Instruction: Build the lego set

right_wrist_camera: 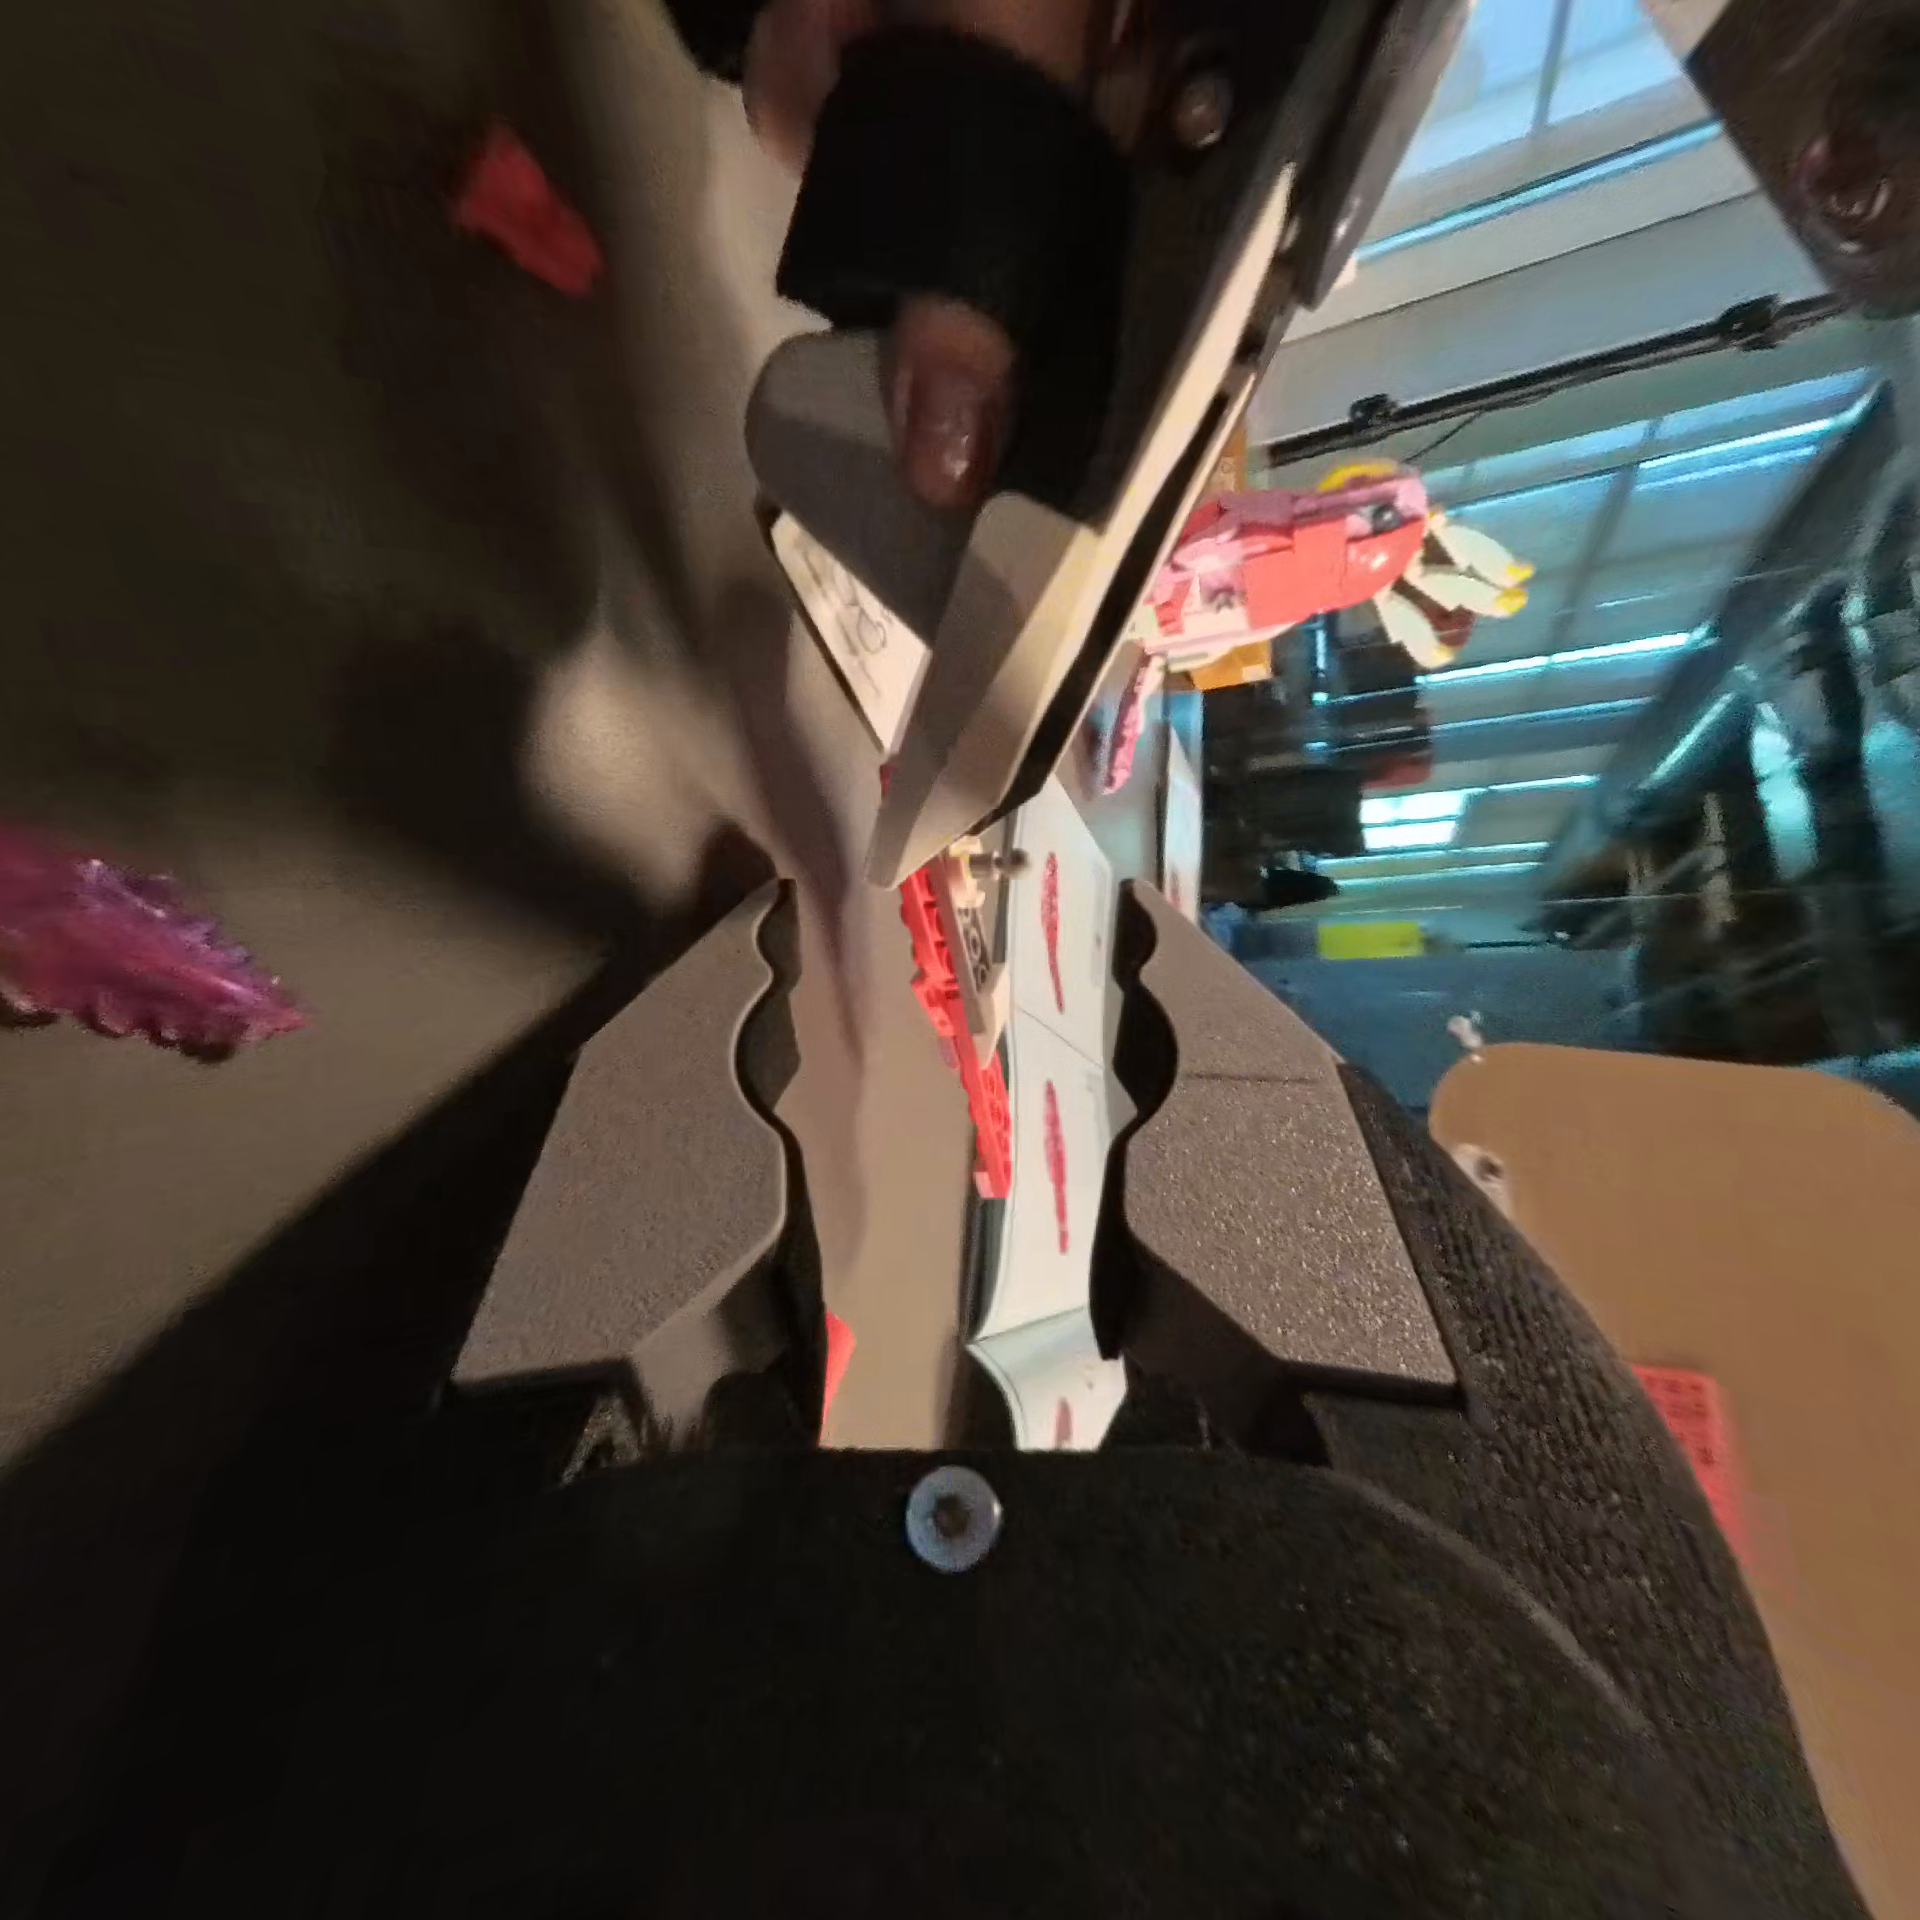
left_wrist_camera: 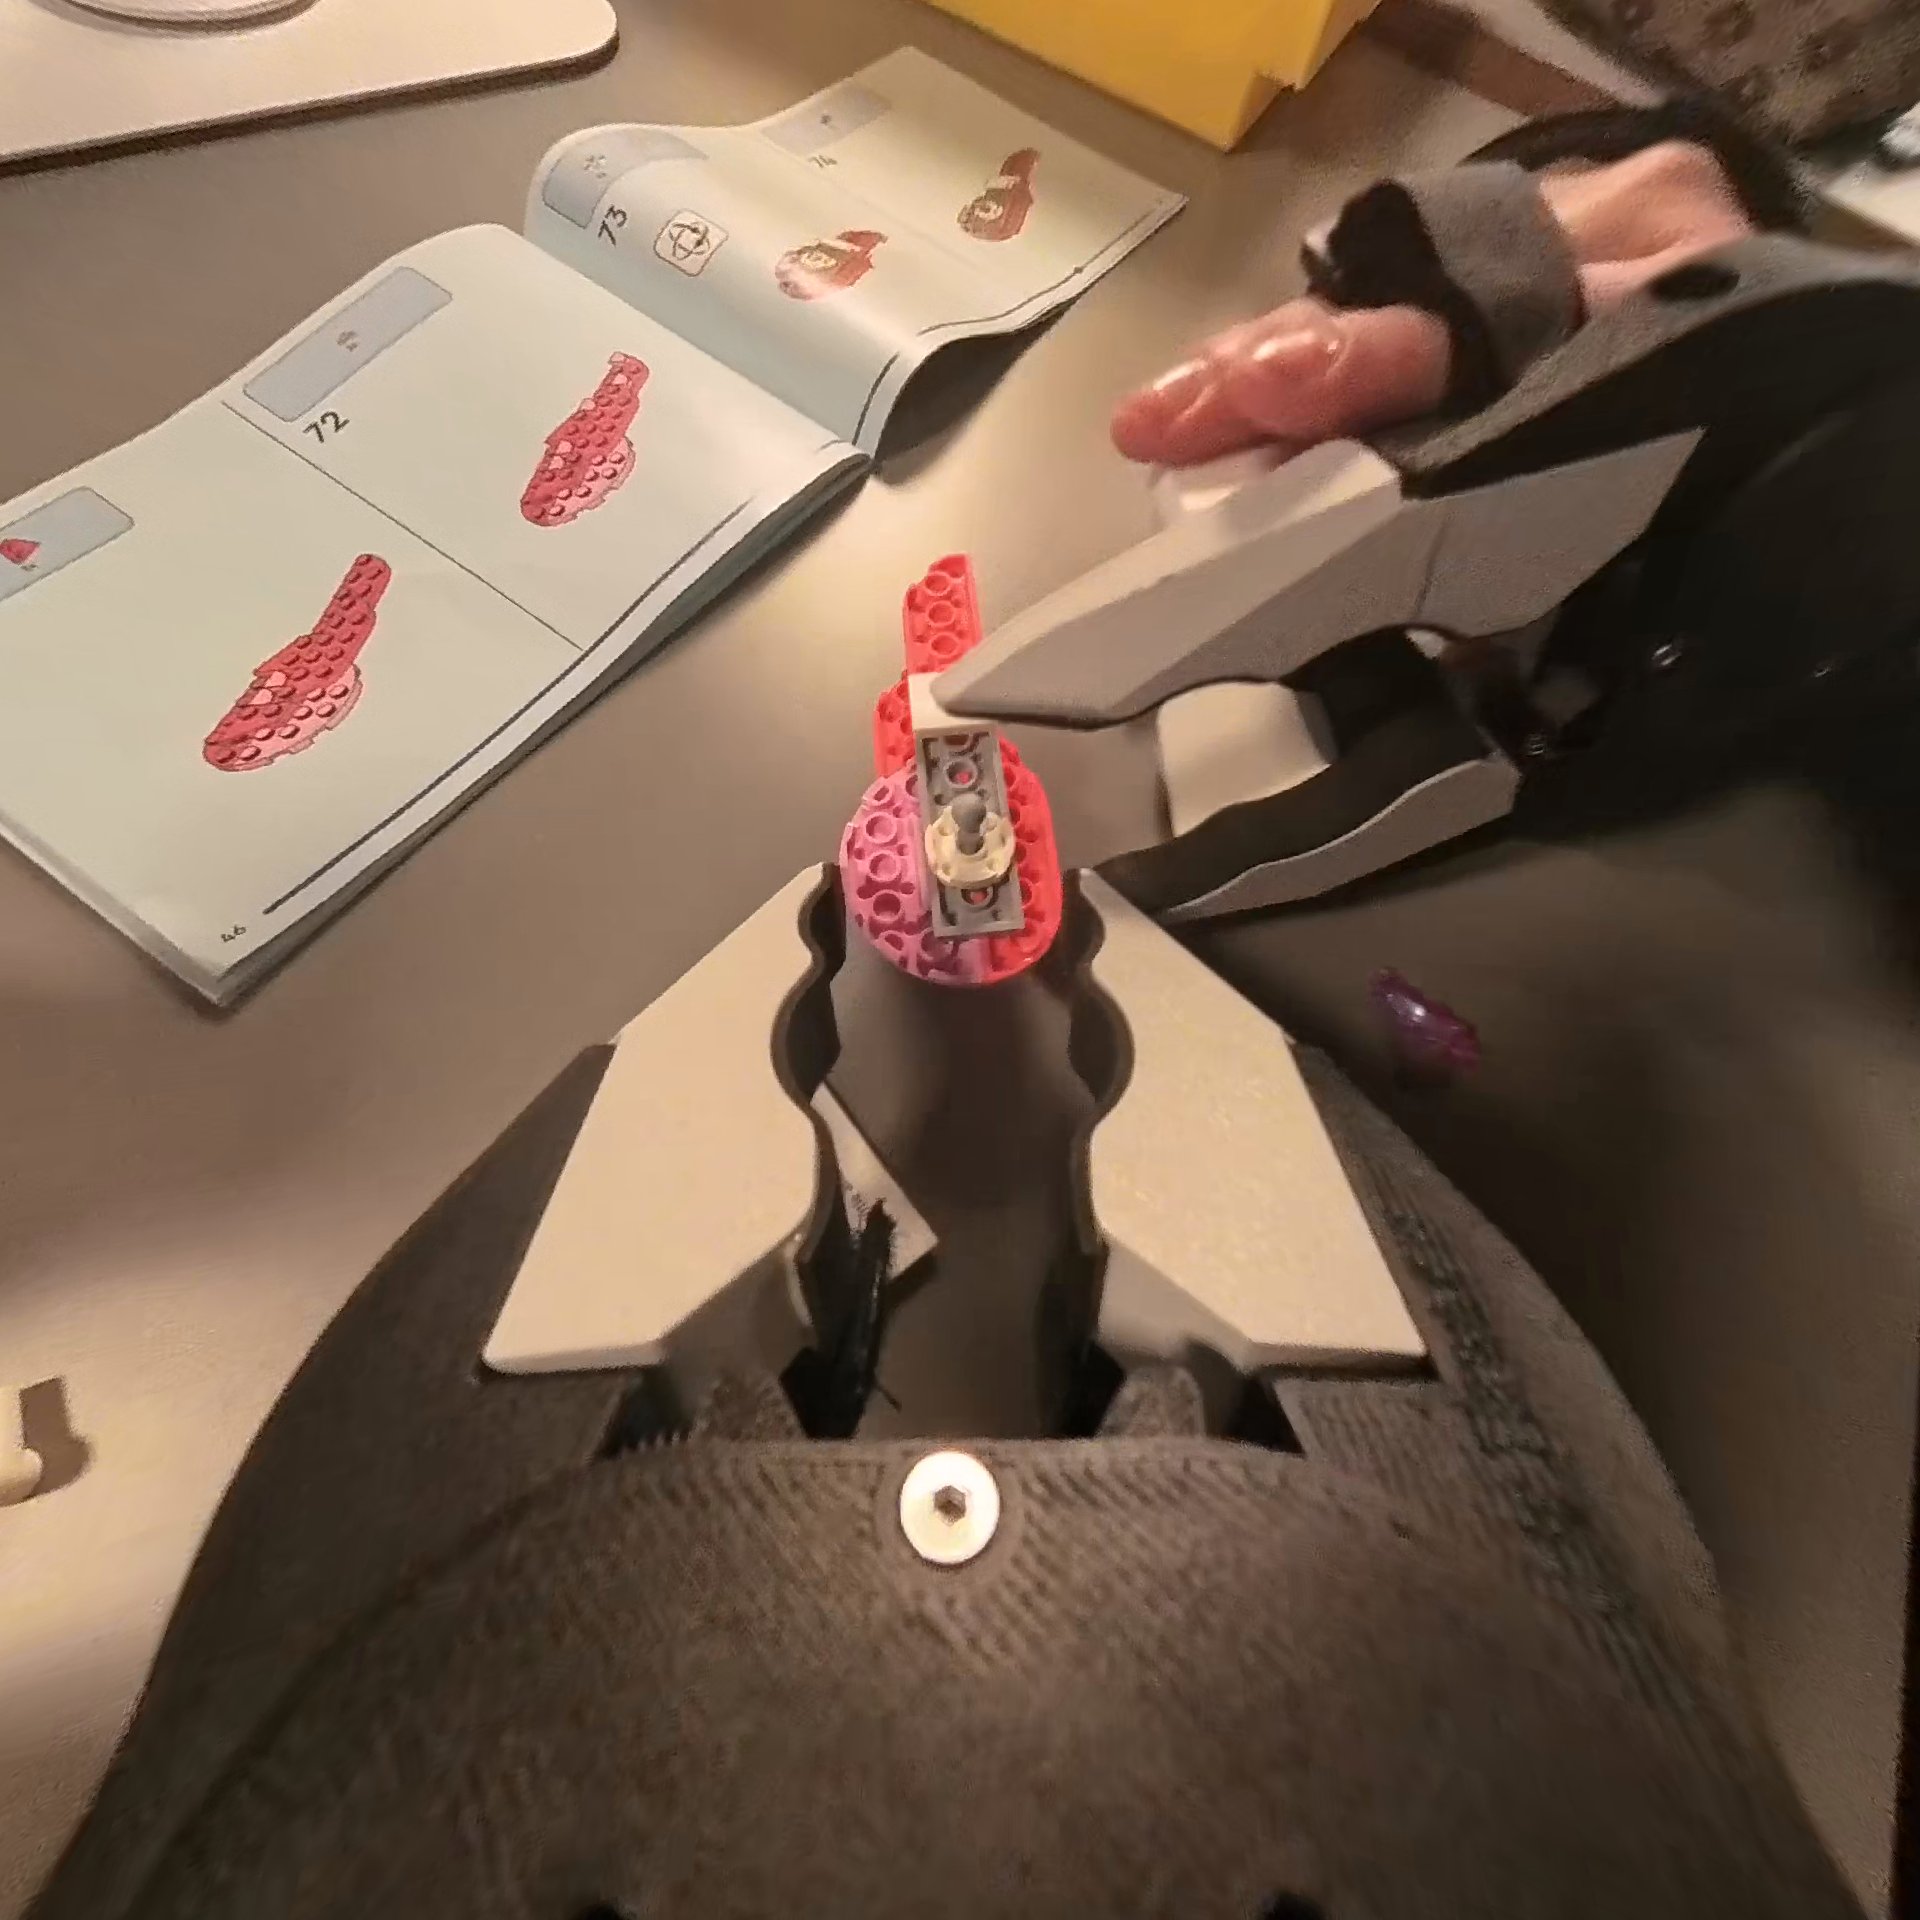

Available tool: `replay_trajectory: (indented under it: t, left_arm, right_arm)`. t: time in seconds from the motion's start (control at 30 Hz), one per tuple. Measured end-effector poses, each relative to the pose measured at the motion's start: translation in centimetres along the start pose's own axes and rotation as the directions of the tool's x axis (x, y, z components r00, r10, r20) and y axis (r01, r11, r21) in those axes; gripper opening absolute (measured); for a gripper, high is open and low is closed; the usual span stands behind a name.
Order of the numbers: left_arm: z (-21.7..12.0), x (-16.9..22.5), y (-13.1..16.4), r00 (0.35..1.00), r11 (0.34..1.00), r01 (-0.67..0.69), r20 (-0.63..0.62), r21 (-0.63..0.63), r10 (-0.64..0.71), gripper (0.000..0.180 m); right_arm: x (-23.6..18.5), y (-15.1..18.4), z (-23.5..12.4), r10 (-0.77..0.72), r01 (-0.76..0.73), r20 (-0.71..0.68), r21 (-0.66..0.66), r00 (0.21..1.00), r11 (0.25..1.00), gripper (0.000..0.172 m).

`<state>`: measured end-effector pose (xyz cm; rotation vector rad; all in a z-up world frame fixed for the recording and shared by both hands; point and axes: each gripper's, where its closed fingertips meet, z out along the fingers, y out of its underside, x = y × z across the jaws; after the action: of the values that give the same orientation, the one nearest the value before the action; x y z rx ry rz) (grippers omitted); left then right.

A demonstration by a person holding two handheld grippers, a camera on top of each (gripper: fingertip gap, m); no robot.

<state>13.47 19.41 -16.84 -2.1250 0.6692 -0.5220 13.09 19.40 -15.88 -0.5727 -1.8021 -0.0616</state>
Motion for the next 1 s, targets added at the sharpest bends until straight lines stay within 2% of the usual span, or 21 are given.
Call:
replay_trajectory:
  t: [0.2, 0.37, 0.83, 0.9, 0.93, 1.0]
  left_arm:
    - [-0.1, 1.0, -0.3, 0.995, 0.998, 0.052, -0.090, 0.023, -0.049, 0.041]
    - [0.1, 1.2, -0.2, 0.994, 0.998, 0.055, -0.099, 0.014, -0.053, 0.041]
    - [0.5, 1.0, 0.3, 0.991, 0.996, 0.085, -0.105, -0.003, -0.085, 0.040]
    - [0.3, 0.9, -0.1, 0.993, 0.998, 0.061, -0.100, 0.027, -0.058, 0.041]
    - [0.0, 0.9, -0.5, 0.996, 0.998, 0.012, -0.084, 0.057, -0.008, 0.040]
    - [-0.5, 0.2, -1.1, 0.988, 0.985, -0.152, 0.035, 0.075, 0.150, 0.054]
  right_arm:
    - [0.2, -0.2, 0.2, -0.081, 0.080, -0.044, -0.016, 0.996, 0.997, 0.041]
    - [0.1, -0.3, 0.3, -0.110, 0.109, -0.051, -0.030, 0.993, 0.994, 0.027]
    - [-0.4, 0.1, 0.8, -0.165, 0.164, -0.004, -0.115, 0.986, 0.980, 0.024]
    - [-0.1, 0.2, 0.7, -0.123, 0.121, -0.013, -0.105, 0.992, 0.987, 0.024]
    - [0.2, 0.2, 0.6, -0.078, 0.076, -0.021, -0.094, 0.997, 0.993, 0.024]
    - [0.6, 0.5, 0.5, 0.029, -0.030, -0.014, -0.079, 0.999, 0.996, 0.024]
